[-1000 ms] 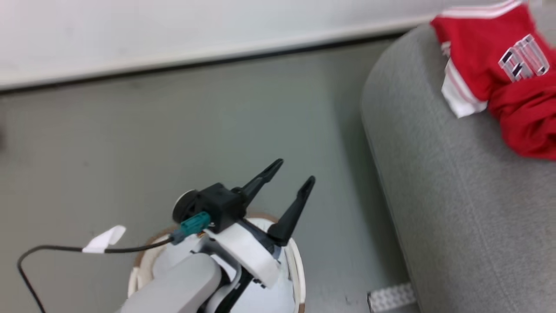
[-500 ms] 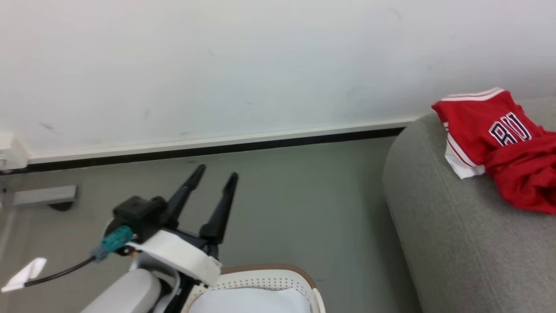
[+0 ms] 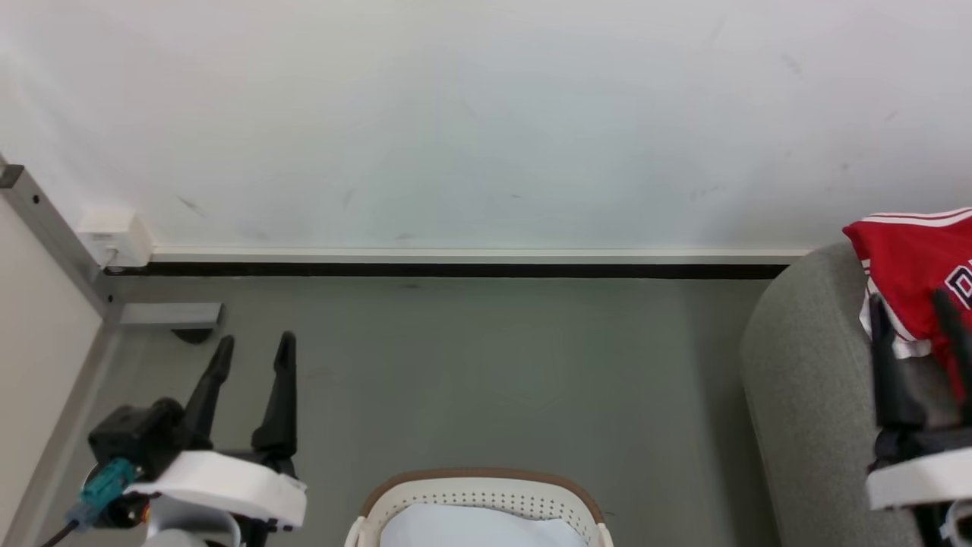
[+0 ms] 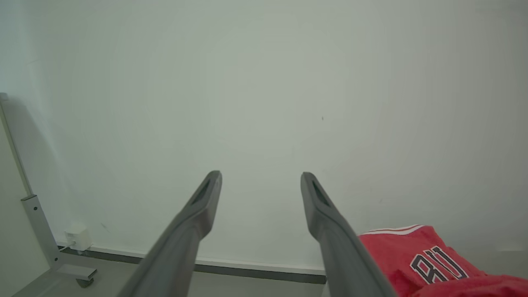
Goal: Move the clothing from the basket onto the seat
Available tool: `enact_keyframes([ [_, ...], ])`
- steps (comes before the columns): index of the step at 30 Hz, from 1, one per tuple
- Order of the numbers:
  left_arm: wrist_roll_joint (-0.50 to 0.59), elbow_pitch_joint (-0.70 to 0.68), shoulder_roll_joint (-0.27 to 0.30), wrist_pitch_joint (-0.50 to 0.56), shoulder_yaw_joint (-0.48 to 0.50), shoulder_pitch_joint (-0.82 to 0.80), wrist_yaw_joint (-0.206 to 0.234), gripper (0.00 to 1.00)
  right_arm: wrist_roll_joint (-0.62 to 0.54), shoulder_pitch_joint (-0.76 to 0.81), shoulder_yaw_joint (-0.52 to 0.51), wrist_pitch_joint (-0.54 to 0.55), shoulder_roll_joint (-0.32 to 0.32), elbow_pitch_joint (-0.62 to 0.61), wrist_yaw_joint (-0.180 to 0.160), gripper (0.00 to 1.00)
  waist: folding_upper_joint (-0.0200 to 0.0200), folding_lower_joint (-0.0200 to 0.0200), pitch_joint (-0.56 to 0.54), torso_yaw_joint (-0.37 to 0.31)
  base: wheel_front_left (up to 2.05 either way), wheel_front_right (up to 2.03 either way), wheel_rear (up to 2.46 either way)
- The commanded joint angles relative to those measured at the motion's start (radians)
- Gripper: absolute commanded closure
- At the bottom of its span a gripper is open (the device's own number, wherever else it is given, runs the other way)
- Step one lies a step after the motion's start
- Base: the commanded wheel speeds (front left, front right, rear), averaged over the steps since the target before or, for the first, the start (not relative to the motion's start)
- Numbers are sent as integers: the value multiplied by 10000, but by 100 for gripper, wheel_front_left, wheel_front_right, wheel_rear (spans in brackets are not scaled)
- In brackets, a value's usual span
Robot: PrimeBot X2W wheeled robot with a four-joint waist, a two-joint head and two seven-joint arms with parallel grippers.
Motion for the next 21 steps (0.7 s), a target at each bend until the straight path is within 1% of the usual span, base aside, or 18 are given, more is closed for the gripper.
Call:
enact_keyframes([
  [1, 217, 58, -129, -4, 204, 334, -87, 0, -287, 423, 46, -236, 248, 7, -25, 0, -1, 2, -24, 127, 0, 0, 0],
  [6, 669, 308, -778, -4, 1044, 1133, -382, 0, -867, 1301, 306, -767, 829, 307, -25, 0, -1, 2, -55, 140, 0, 0, 0],
  [7, 669, 308, -778, -4, 1044, 1133, -382, 0, -867, 1301, 306, -767, 829, 307, -25, 0, -1, 2, -55, 140, 0, 0, 0],
  [8, 958, 395, -1141, -4, 1450, 1495, -487, 0, -1056, 1492, 453, -907, 989, 463, -25, 0, -1, 2, -41, 49, 0, 0, 0],
  [9, 958, 395, -1141, -4, 1450, 1495, -487, 0, -1056, 1492, 453, -907, 989, 463, -25, 0, -1, 2, -41, 49, 0, 0, 0],
  [11, 1266, 387, -1507, -4, 1769, 1784, -637, 0, -1044, 1681, 630, -1019, 1189, 573, -25, 0, -1, 2, -29, -10, 0, 0, 0],
  [16, 1943, 684, -2192, -5, 2428, 2336, -1177, 0, -1323, 1853, 1269, -1183, 1224, 954, -25, 0, -1, 2, -119, -219, 0, 0, 0],
  [21, 2448, 857, -2637, -5, 2924, 2569, -1652, 0, -1398, 1765, 1484, -1285, 1371, 1156, -25, 0, -1, 2, -145, -350, 0, 0, 0],
])
